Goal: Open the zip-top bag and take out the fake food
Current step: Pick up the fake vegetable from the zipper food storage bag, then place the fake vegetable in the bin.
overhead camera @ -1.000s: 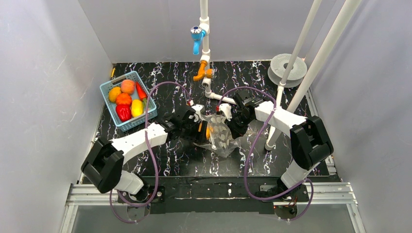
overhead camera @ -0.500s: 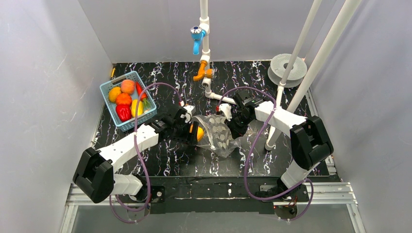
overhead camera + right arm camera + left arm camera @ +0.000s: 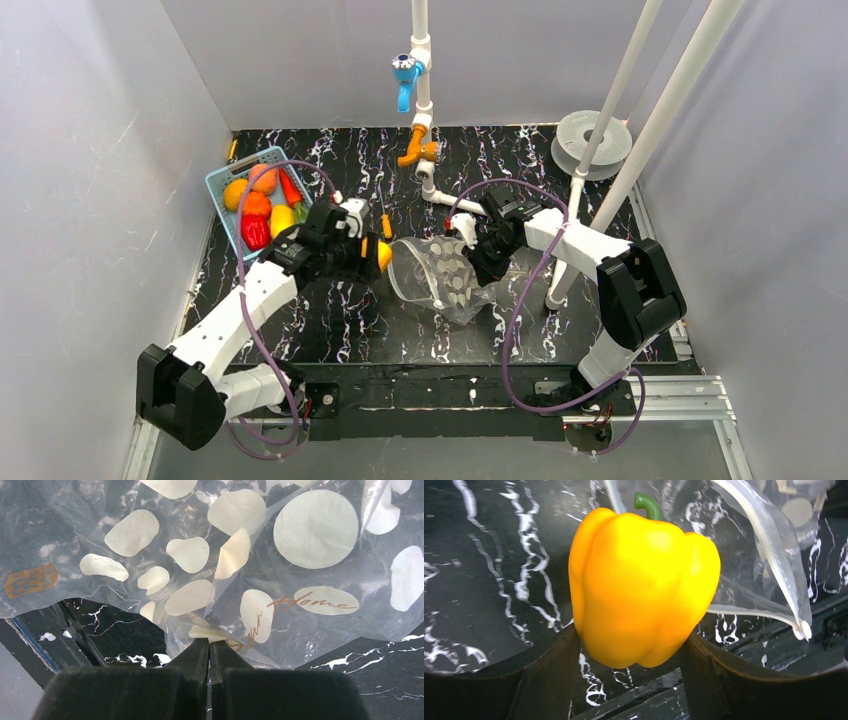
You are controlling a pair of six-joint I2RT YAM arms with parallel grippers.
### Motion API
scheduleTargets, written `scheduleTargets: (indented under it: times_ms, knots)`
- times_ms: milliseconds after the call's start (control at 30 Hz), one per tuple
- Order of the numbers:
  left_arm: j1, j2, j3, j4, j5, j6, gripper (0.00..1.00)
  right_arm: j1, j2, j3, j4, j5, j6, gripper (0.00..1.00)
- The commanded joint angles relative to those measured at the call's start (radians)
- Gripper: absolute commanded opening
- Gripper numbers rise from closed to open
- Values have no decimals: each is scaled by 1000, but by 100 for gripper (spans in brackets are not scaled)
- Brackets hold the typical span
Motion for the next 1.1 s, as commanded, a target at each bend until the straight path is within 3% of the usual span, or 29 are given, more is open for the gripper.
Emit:
scheduleTargets:
  times_ms: [0,400,1067]
  knots:
    - [94,-47,64,-52,-16,32,0,-2,9,9,-20,-22,-12,1]
    - [385,34,124,59,32,4,0,-2,9,7,-20,-22,-12,1]
    - [508,146,156,124,-82,-26,0,-1,18,9,-24,-36,-15,1]
